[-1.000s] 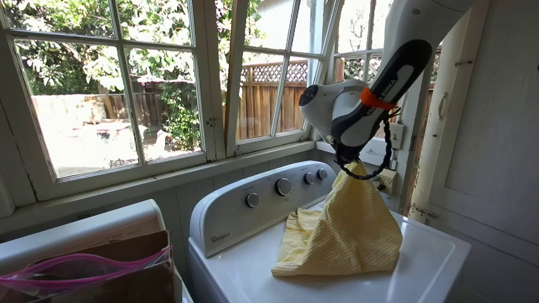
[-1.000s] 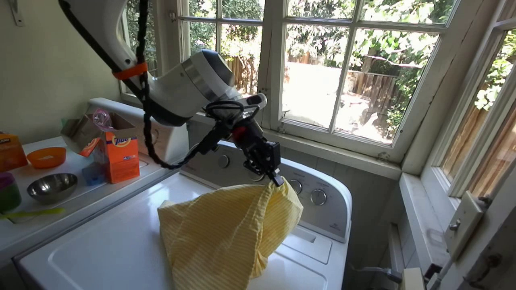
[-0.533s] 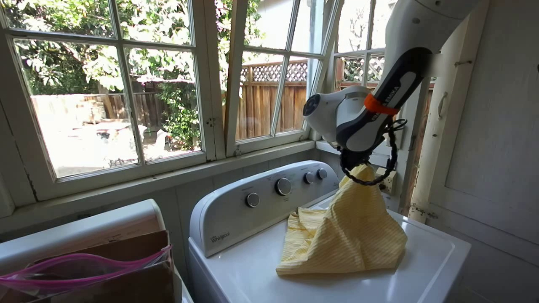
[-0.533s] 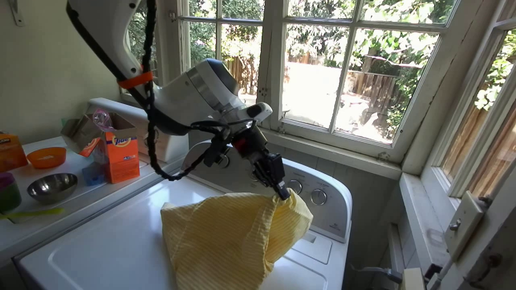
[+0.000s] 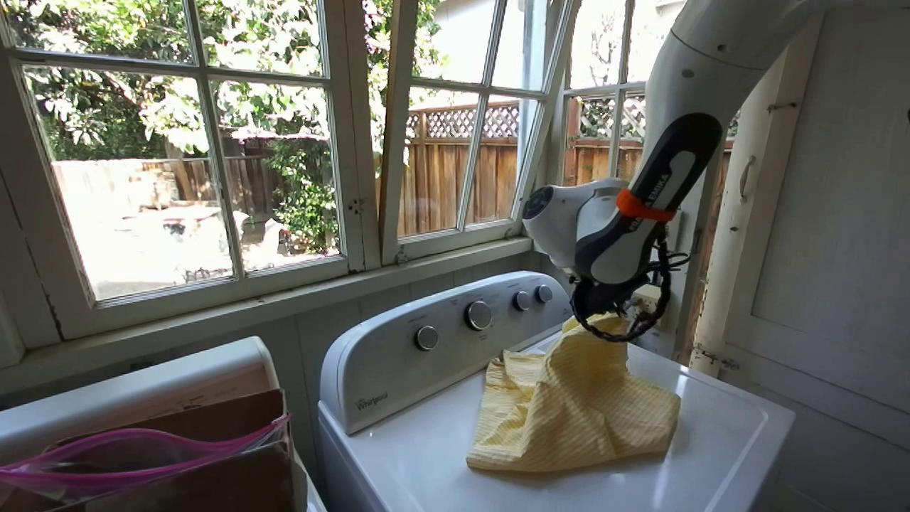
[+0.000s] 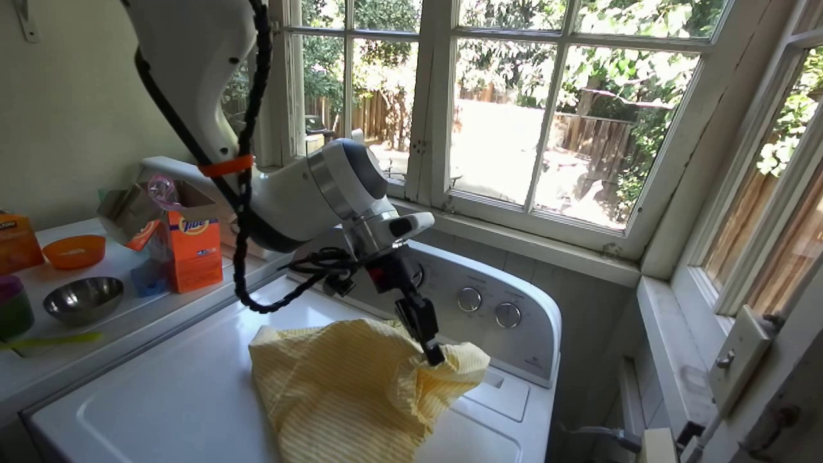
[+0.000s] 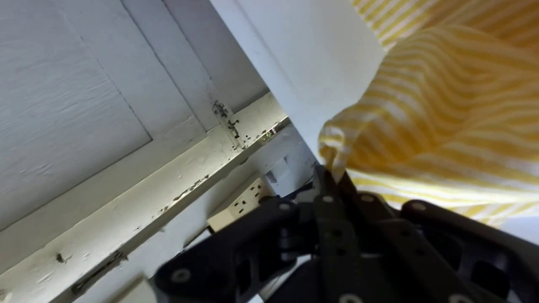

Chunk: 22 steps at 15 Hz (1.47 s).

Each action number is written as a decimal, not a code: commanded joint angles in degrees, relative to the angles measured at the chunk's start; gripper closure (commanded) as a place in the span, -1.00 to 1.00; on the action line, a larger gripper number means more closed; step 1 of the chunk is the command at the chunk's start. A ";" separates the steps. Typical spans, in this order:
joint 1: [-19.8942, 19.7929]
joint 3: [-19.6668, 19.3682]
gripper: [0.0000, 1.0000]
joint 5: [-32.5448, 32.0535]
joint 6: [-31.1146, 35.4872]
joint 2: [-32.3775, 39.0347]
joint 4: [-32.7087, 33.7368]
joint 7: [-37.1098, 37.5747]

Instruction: Unfold the yellow towel.

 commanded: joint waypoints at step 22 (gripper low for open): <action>-13.77 26.03 -1.00 7.02 57.69 1.76 -15.25 -22.98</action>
